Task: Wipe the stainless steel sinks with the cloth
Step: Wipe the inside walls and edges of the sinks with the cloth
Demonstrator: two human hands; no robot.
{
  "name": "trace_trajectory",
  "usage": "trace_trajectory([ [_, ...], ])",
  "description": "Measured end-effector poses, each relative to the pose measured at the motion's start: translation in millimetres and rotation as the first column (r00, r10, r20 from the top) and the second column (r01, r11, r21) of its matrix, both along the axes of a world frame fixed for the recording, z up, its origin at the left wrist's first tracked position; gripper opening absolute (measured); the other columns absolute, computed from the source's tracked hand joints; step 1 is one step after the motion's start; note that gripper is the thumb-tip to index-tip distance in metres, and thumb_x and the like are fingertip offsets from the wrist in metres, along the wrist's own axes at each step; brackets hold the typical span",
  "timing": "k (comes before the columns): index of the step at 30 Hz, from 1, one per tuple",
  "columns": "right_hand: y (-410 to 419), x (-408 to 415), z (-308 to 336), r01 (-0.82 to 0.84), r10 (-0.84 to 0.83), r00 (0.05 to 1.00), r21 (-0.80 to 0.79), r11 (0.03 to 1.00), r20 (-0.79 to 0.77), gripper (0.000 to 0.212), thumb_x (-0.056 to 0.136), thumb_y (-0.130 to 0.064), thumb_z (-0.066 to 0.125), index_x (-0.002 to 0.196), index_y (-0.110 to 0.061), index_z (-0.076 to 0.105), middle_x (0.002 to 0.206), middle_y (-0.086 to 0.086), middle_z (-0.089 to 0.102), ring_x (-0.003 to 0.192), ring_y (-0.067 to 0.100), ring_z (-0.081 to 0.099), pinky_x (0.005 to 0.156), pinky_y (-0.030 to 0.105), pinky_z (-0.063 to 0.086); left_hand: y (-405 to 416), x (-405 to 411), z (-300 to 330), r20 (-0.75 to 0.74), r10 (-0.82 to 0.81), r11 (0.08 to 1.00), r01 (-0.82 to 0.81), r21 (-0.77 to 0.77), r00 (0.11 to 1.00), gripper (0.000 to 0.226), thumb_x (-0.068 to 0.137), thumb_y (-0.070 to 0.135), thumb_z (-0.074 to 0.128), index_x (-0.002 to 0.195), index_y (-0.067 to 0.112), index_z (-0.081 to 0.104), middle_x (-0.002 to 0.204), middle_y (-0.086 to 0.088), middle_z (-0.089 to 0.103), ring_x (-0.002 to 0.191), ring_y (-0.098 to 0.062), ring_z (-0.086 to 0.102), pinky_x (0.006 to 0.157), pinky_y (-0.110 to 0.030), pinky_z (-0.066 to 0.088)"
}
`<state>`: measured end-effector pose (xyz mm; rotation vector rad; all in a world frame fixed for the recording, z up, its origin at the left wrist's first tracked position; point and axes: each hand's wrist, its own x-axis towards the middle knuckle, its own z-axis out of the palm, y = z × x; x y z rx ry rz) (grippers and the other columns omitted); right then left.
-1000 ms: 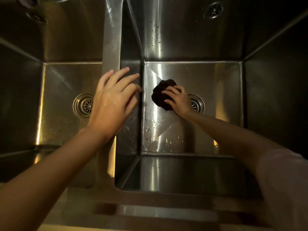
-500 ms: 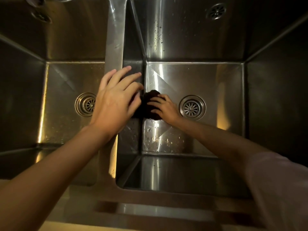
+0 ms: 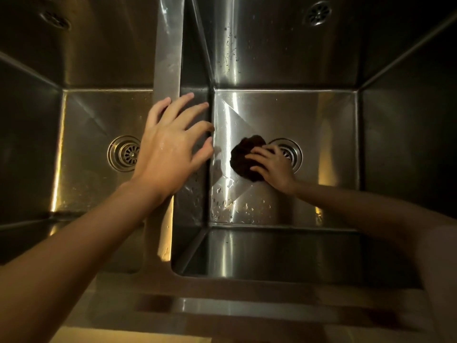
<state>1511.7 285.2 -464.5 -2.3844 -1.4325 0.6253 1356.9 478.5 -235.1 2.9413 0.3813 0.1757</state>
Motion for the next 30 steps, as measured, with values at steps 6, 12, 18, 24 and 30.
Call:
trace_trajectory([
  [6,13,-41,-5,-0.09,0.096,0.994,0.118,0.989,-0.047,0.032,0.088,-0.029,0.064,0.119,-0.024,0.068,0.126,-0.002,0.064,0.12,0.032,0.05,0.101,0.038,0.041,-1,0,-1,0.013,0.012,1.0,-0.012,0.023,1.0,0.033,0.094,0.035,0.046,0.106,0.016,0.07,0.135,-0.006,0.057,0.138,-0.023,0.036,0.114,-0.036,0.012],
  [12,74,-21,-5,-0.228,0.229,0.972,0.033,0.973,-0.044,0.038,0.091,-0.032,0.058,0.128,-0.027,0.06,0.137,-0.007,0.054,0.133,0.027,0.037,0.108,0.03,0.031,-2,0,-1,0.016,0.01,1.0,-0.01,0.028,1.0,0.034,0.095,0.032,0.044,0.104,0.016,0.072,0.134,-0.008,0.057,0.137,-0.025,0.038,0.114,-0.038,0.015],
  [18,34,12,-5,-0.052,0.053,0.998,0.029,0.998,-0.034,0.037,0.09,-0.037,0.059,0.127,-0.032,0.06,0.134,-0.009,0.055,0.125,0.025,0.042,0.098,0.038,0.044,-3,0,-1,0.017,0.004,1.0,-0.004,0.025,1.0,0.034,0.095,0.032,0.045,0.105,0.016,0.072,0.135,-0.008,0.057,0.137,-0.026,0.037,0.115,-0.039,0.014],
  [24,-23,-10,-3,-0.02,0.021,0.999,0.022,1.0,-0.037,0.038,0.085,-0.039,0.066,0.122,-0.034,0.063,0.127,-0.011,0.06,0.119,0.027,0.046,0.09,0.039,0.048,-2,0,-1,0.0,0.026,0.999,-0.026,0.019,1.0,0.035,0.095,0.034,0.044,0.106,0.015,0.072,0.137,-0.007,0.055,0.139,-0.023,0.035,0.116,-0.037,0.012],
  [30,9,-55,-4,-0.15,0.154,0.982,0.05,0.987,-0.107,0.035,0.088,-0.038,0.061,0.122,-0.034,0.064,0.13,-0.01,0.059,0.123,0.024,0.045,0.098,0.032,0.041,-3,0,0,0.005,0.026,0.999,-0.027,0.026,1.0,0.034,0.094,0.033,0.046,0.103,0.015,0.073,0.133,-0.007,0.058,0.136,-0.024,0.039,0.115,-0.04,0.016],
])
